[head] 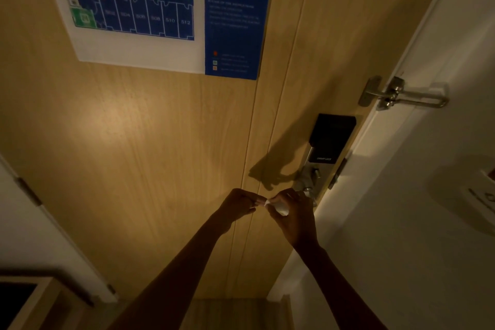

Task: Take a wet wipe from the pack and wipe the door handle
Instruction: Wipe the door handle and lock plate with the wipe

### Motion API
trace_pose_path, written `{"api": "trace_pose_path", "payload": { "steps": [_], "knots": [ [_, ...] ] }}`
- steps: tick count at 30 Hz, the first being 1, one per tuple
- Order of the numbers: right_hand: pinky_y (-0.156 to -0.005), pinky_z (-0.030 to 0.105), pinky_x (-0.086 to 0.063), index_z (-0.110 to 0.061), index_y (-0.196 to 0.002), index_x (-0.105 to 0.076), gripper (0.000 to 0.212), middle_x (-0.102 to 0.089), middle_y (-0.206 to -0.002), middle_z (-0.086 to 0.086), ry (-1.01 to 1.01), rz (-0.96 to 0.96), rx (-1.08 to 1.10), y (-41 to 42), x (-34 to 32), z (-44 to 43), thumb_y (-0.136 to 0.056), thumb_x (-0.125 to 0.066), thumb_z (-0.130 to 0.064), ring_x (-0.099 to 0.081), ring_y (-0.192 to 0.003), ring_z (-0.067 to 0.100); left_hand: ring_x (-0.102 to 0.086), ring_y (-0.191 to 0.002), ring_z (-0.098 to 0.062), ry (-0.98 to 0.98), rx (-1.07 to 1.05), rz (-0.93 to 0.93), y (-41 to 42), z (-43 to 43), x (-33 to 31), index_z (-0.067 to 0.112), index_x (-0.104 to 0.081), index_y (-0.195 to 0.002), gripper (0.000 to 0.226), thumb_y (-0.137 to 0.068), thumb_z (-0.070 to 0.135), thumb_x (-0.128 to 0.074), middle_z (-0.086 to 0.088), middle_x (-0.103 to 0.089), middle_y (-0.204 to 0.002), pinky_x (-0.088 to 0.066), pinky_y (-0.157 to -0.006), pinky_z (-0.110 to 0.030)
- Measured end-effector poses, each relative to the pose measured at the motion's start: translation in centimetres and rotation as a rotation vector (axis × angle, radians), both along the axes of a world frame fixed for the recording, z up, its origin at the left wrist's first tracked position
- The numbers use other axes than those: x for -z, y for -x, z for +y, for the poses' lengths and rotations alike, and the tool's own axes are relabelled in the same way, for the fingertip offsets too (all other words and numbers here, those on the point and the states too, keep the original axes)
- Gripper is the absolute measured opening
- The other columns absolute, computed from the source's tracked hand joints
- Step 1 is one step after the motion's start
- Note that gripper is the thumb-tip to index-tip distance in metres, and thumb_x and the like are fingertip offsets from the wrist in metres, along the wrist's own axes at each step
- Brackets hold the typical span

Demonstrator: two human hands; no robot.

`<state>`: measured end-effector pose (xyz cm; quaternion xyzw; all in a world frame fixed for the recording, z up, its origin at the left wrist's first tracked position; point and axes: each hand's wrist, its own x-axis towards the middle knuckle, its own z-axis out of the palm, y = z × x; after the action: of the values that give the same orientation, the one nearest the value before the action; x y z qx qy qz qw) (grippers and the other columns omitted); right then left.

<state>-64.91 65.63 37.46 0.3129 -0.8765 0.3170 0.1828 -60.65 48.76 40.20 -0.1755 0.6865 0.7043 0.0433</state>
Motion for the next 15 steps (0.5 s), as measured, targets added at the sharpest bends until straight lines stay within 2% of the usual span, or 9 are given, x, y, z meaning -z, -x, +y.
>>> {"api": "trace_pose_path", "payload": {
  "steps": [5, 9, 11, 15],
  "knots": [
    [-0.091, 0.034, -0.043, -0.023, -0.096, -0.064, 0.023, -0.069, -0.099, -0.006, -0.004, 0.049, 0.001, -0.37, -0.04, 0.26, -0.079, -0.077, -0.03, -0.058, -0.099, 0.014, -0.066, -0.096, -0.007, -0.001, 0.02, 0.033, -0.55, -0.01, -0.02, 0.004, -0.071, -0.099, 0.027, -0.09, -0.003, -0.047, -0.007, -0.072, -0.103, -0.051, -0.083, -0.02],
    [-0.092, 0.027, -0.037, -0.024, -0.097, -0.065, 0.019, -0.068, -0.099, -0.008, 0.021, 0.068, -0.039, -0.45, -0.18, 0.68, -0.082, -0.076, -0.027, -0.057, -0.099, 0.008, -0.068, -0.086, 0.002, -0.013, 0.028, 0.034, -0.49, -0.1, 0.17, 0.002, -0.071, -0.102, 0.027, -0.089, -0.003, -0.047, 0.0, -0.073, -0.095, -0.051, -0.076, -0.016],
    [-0.093, 0.03, -0.042, -0.025, -0.098, -0.066, 0.017, -0.068, -0.1, -0.01, -0.004, 0.052, -0.048, -0.2, -0.07, 0.59, -0.083, -0.074, -0.03, -0.059, -0.1, 0.008, -0.069, -0.081, 0.005, -0.033, 0.035, 0.045, -0.53, -0.18, 0.33, 0.001, -0.07, -0.104, 0.027, -0.089, -0.003, -0.048, 0.003, -0.073, -0.093, -0.051, -0.072, -0.013],
    [-0.089, 0.038, -0.048, -0.024, -0.097, -0.068, 0.016, -0.07, -0.1, -0.01, -0.069, 0.081, -0.051, -0.02, 0.39, 0.31, -0.083, -0.073, -0.031, -0.06, -0.1, 0.009, -0.067, -0.092, -0.005, -0.065, 0.026, 0.063, -0.53, -0.25, 0.53, 0.001, -0.07, -0.102, 0.027, -0.089, -0.004, -0.047, -0.003, -0.072, -0.097, -0.051, -0.078, -0.017]
  ]
}}
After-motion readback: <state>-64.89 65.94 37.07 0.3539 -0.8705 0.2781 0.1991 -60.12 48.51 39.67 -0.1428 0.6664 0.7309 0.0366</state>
